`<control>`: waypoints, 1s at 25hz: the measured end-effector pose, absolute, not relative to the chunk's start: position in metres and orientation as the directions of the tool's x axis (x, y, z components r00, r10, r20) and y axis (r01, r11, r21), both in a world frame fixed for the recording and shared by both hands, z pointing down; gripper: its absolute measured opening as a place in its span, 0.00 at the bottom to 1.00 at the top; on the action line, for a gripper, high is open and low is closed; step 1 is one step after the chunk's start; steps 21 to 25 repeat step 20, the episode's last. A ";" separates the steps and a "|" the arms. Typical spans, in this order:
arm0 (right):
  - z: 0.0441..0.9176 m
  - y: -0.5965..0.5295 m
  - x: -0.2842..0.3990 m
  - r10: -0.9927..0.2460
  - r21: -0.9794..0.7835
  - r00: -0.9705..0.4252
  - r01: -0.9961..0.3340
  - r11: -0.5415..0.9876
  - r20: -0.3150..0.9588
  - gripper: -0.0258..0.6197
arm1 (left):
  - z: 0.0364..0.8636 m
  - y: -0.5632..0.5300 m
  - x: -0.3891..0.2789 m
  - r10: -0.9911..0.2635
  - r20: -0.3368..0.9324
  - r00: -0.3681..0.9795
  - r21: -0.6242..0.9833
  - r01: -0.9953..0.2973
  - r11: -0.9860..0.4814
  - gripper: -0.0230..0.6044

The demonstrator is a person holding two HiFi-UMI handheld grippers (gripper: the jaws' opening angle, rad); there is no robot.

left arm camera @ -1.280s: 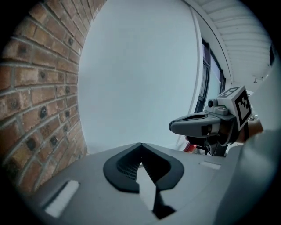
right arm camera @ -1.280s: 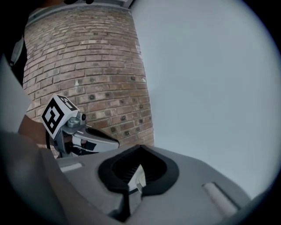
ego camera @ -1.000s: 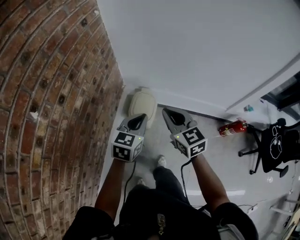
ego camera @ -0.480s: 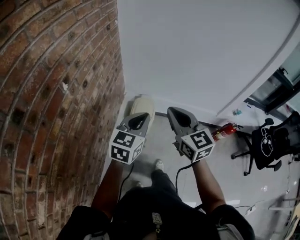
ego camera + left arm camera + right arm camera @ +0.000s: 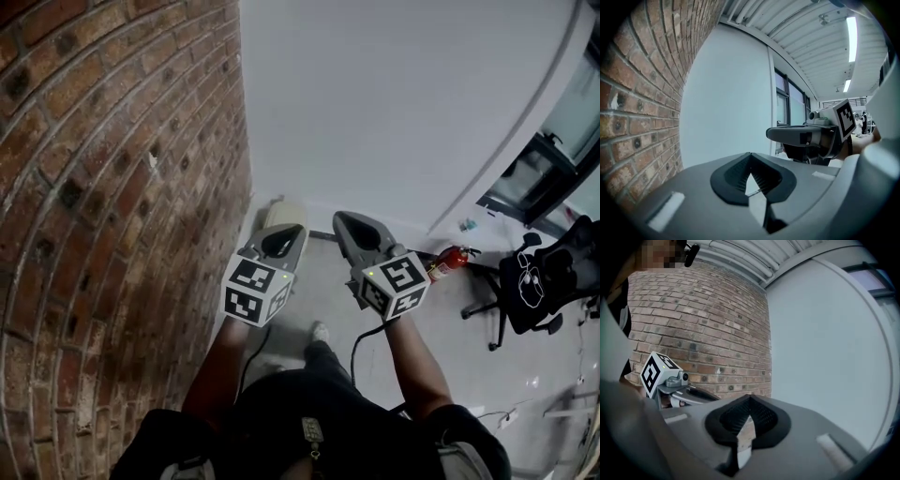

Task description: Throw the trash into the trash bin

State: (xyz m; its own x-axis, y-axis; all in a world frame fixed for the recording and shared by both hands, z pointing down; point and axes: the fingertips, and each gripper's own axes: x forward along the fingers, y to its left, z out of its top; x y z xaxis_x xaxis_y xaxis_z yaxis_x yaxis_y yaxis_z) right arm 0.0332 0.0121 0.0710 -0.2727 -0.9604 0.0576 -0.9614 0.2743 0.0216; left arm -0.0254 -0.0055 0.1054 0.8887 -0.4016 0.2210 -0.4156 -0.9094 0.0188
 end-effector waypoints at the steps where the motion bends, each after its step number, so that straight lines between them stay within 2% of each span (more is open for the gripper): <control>1: 0.069 0.014 0.032 -0.960 0.023 -0.274 -0.961 0.275 0.054 0.04 | 0.104 -0.003 -0.026 -0.401 0.220 0.889 0.016 -0.414 -0.910 0.05; 25: 0.055 0.025 0.035 -0.959 0.019 -0.283 -0.959 0.283 0.013 0.04 | 0.099 0.009 -0.019 -0.405 0.217 0.888 0.002 -0.415 -0.910 0.05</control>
